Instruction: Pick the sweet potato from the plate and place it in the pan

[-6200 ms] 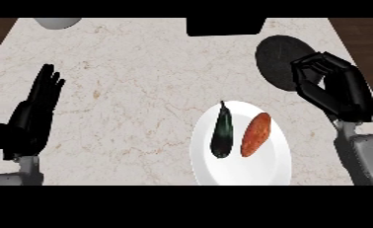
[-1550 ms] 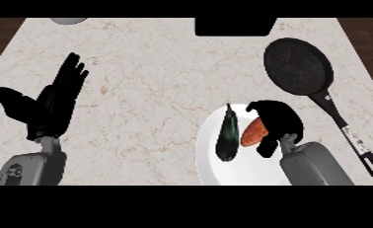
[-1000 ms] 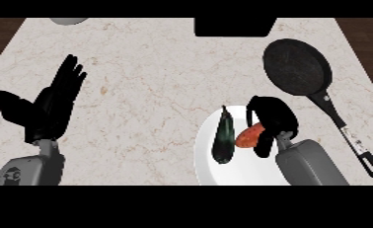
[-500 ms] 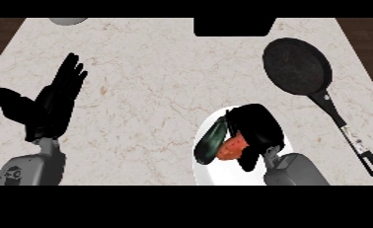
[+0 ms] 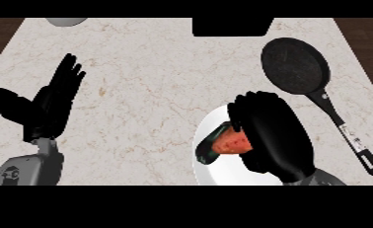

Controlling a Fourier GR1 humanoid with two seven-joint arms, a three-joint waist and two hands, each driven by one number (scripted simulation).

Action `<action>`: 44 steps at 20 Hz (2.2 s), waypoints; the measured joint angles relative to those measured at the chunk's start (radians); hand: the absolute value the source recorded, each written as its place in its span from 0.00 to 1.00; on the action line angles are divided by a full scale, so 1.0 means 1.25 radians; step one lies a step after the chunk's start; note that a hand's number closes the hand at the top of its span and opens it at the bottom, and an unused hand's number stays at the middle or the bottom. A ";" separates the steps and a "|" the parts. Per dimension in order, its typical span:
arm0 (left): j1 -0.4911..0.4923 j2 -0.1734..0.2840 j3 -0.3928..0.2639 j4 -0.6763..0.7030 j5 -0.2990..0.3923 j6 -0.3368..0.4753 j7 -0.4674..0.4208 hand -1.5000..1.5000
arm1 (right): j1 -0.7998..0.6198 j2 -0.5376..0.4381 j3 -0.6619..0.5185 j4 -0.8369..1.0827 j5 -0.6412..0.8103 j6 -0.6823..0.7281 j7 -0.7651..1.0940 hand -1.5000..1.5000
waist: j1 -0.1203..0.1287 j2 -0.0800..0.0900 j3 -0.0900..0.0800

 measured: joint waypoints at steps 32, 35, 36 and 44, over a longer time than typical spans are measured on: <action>-0.015 -0.018 -0.006 0.001 -0.015 -0.009 -0.011 0.50 | -0.282 -0.144 -0.607 0.699 -0.200 -0.257 -0.507 1.00 | 0.027 0.013 0.001; -0.031 -0.013 -0.004 0.009 -0.013 -0.015 -0.006 0.50 | -0.328 -0.145 -0.616 0.843 -0.201 -0.310 -0.586 1.00 | 0.031 0.014 0.002; -0.028 -0.016 -0.008 0.004 -0.015 -0.015 -0.004 0.50 | -0.337 -0.138 -0.613 0.882 -0.195 -0.331 -0.608 1.00 | 0.032 0.014 0.001; -0.031 -0.017 -0.010 -0.006 -0.011 -0.018 0.008 0.50 | -0.419 -0.142 -0.637 1.174 -0.157 -0.436 -0.637 0.00 | 0.045 0.018 0.002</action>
